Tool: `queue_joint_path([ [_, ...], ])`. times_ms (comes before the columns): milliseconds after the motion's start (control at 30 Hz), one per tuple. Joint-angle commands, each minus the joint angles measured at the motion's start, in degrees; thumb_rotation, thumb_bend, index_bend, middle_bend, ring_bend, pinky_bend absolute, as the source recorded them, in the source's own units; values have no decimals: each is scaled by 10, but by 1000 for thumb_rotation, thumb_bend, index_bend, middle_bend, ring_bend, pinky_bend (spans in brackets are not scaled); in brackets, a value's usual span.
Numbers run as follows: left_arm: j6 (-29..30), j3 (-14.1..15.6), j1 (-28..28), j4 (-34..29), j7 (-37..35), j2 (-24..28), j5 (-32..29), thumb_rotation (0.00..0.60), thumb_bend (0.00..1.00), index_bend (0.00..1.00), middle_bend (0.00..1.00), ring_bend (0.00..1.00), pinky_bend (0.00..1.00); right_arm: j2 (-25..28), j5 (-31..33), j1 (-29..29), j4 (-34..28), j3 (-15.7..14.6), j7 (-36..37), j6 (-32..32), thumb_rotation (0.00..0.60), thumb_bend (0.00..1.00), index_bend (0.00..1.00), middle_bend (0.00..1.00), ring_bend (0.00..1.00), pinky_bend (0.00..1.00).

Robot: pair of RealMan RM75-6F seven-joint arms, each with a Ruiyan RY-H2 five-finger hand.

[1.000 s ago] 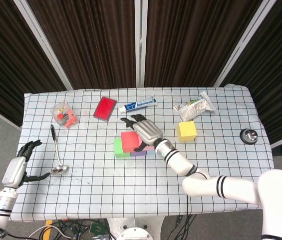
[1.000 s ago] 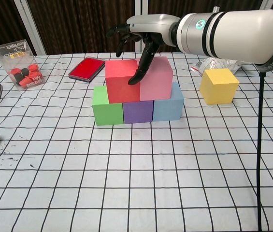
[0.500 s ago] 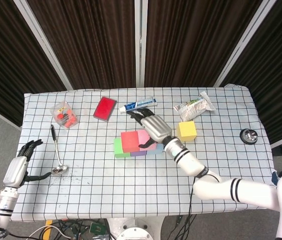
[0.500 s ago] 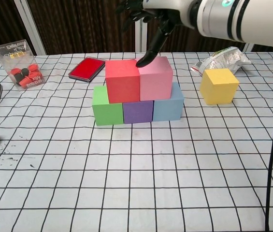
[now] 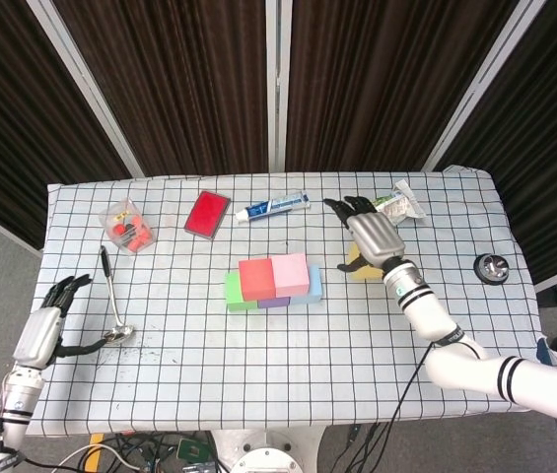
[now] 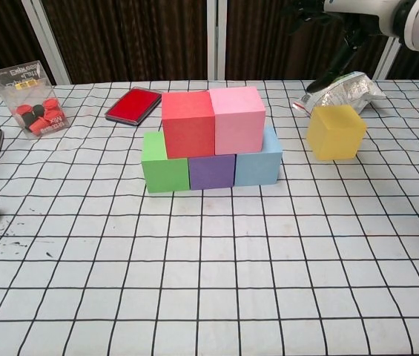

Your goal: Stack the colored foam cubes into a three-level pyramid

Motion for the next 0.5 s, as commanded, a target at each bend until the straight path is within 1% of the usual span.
queue_joint_path([
  [33,-1,0,-1,-1,3,-1,0,600,0,62,117,0,62,-25,-3,-5,37,-18,-16,-7,600,0,0,74,0,0],
  [233,2,-1,1,1,4,-3,-2,600,0,62,117,0,62,-79,-47,-6,99,-33,-29,3,600,0,0,2,0,0],
  [500,2,0,3,10,-8,-5,-4,600,0,62,118,0,61,-117,-55,-6,136,-37,-48,-10,600,0,0,0,0,0],
])
